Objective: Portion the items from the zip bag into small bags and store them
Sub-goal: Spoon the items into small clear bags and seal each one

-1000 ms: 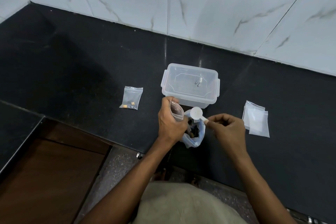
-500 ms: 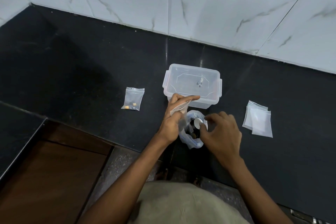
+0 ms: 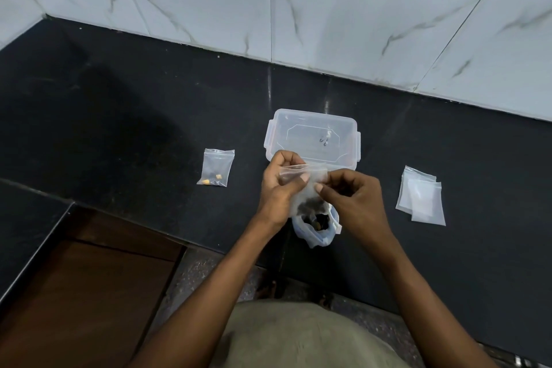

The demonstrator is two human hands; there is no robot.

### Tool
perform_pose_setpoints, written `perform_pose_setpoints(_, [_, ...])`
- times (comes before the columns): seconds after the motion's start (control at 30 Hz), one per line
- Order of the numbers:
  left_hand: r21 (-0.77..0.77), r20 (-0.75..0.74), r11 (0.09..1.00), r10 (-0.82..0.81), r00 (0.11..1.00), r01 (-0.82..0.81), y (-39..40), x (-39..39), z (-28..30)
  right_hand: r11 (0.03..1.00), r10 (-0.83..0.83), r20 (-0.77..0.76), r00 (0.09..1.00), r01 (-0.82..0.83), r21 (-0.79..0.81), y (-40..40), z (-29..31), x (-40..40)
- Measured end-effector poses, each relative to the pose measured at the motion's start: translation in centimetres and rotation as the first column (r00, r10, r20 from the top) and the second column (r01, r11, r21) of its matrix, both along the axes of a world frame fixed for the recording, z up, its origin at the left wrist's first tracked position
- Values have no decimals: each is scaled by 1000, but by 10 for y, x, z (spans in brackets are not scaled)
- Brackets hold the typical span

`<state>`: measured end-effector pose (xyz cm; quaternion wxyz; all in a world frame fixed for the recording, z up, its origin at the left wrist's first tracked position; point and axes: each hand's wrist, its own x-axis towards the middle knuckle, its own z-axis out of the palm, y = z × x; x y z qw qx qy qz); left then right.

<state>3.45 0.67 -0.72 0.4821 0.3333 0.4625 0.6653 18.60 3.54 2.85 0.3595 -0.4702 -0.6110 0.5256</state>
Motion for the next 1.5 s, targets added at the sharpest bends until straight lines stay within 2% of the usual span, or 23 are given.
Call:
perform_pose_setpoints(0.13, [-36, -33, 993, 108, 994, -109, -3, -2, -2, 999, -35, 1, 999, 35, -22, 2, -2, 3])
perform_pose_setpoints(0.33, [-40, -89, 997, 62, 994, -65, -5, -5, -2, 993, 44, 57, 997, -49, 106, 5, 0, 5])
perform_pose_setpoints(0.53, [-38, -115, 999, -23, 993, 19, -5, -9, -2, 977, 38, 110, 993, -60, 204, 9, 1, 5])
perform_pose_setpoints(0.67, [-34, -99, 999, -31, 995, 28, -7, -10, 0, 980, 6, 129, 992, -31, 199, 10, 0, 7])
perform_pose_setpoints(1.03, [-46, -180, 999, 20, 983, -28, -6, -7, 0, 942, 67, 247, 967, -143, 305, 6, 1, 6])
perform_pose_setpoints(1.33, [-64, -174, 997, -56, 983, 45, -5, -10, 3, 886, 124, 304, 945, -243, 394, 7, -1, 5])
perform_pose_setpoints(1.5, [-86, -164, 990, -126, 978, 113, -4, -12, 5, 903, 105, 283, 953, -211, 374, 9, -6, 4])
